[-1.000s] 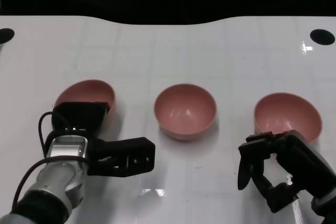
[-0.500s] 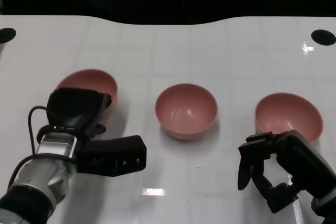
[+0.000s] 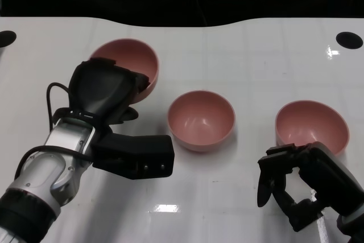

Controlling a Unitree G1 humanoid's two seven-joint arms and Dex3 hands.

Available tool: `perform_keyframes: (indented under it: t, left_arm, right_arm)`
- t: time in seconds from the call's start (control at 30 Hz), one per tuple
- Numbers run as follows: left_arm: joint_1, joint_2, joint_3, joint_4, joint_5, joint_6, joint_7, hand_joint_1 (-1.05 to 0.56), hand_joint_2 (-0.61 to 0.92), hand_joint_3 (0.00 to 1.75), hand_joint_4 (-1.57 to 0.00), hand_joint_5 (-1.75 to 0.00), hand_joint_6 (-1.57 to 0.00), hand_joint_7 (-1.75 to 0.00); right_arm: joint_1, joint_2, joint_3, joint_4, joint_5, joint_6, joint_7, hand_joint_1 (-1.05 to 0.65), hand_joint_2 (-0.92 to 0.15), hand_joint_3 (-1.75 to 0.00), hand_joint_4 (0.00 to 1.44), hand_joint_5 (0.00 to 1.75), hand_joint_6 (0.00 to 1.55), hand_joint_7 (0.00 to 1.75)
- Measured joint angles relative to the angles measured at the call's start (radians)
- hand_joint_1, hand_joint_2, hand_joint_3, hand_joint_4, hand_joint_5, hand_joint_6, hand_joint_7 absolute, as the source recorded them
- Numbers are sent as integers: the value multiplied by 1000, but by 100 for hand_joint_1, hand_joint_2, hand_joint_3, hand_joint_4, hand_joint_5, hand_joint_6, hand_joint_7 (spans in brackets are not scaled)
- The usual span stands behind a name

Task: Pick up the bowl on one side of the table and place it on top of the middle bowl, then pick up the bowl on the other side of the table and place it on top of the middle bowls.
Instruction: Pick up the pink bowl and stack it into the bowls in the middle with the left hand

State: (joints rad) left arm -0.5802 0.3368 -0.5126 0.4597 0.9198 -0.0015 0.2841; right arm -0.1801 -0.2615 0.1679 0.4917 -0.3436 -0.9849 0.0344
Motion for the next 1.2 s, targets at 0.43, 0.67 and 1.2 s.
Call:
perform_keyframes:
  t: [0.43,0.67,1.2]
  left_arm:
    - [-40,-74,-33,-15,-48,-198,-66,-26,60,81,-85,-174,-91,-112]
    - [-65,-117,-63,11,-47,-243,-74,-29,56,89,-87,-175,-90,-110]
    - [-70,-138,-111,40,-8,-152,-287,-56,92,37,-34,-52,-42,-15]
  right_arm:
    - [-3,0,0,19,0,-5,-1,31,-5,-166,100,168,102,120]
    - [-6,0,1,31,0,-13,-1,31,-4,-167,101,163,102,119]
    - [-9,0,1,33,0,-22,-1,27,-4,-168,101,162,101,119]
